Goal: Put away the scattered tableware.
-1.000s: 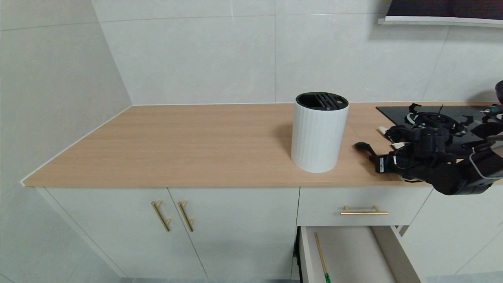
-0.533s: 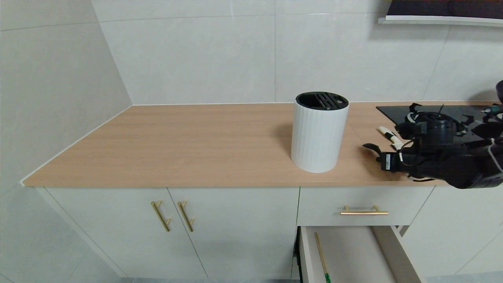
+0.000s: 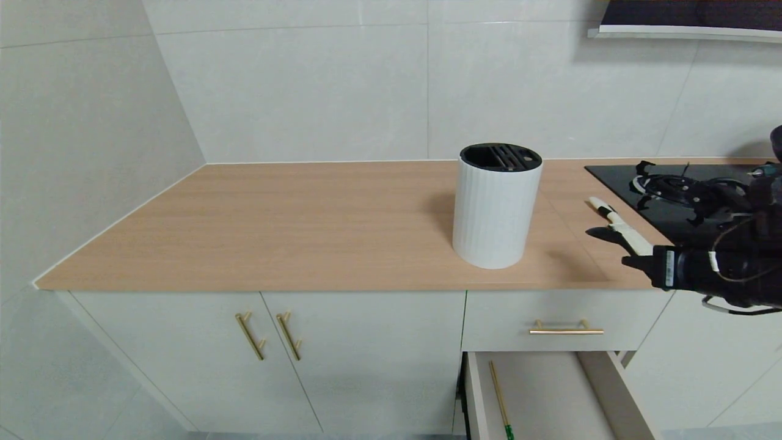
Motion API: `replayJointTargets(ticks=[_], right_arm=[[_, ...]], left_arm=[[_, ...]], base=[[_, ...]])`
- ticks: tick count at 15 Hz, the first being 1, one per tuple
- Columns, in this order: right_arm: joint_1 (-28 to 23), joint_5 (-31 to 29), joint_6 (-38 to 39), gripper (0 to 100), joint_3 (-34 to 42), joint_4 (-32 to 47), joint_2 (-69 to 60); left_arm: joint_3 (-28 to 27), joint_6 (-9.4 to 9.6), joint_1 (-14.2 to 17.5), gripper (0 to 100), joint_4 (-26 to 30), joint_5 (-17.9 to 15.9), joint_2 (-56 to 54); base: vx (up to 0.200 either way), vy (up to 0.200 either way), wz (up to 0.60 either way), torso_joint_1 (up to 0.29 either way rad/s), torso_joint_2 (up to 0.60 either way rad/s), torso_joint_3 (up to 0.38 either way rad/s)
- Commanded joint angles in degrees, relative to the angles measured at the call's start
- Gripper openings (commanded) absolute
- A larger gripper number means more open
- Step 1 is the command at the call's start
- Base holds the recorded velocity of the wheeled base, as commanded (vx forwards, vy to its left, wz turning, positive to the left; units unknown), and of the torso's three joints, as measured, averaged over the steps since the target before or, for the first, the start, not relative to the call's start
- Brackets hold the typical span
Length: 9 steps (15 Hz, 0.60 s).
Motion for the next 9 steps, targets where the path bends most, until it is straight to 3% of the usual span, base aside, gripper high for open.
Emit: replayJointTargets(ticks=[1, 9], right_arm=[[3.3, 0.9, -1.3, 0, 7.6, 0.5, -12.8], [7.9, 2.2, -9.2, 0, 15.2, 0.6, -13.7]], left_arm=[[0.0, -0.02, 0.0, 100, 0.0, 0.0, 0.1], [0.0, -0.02, 0.0, 100, -0.1, 0.0, 0.1]], base=[[0.0, 0.0, 0.0, 0.0, 0.0, 0.0], [0.0, 0.0, 0.0, -0.008, 0.02, 0.012]])
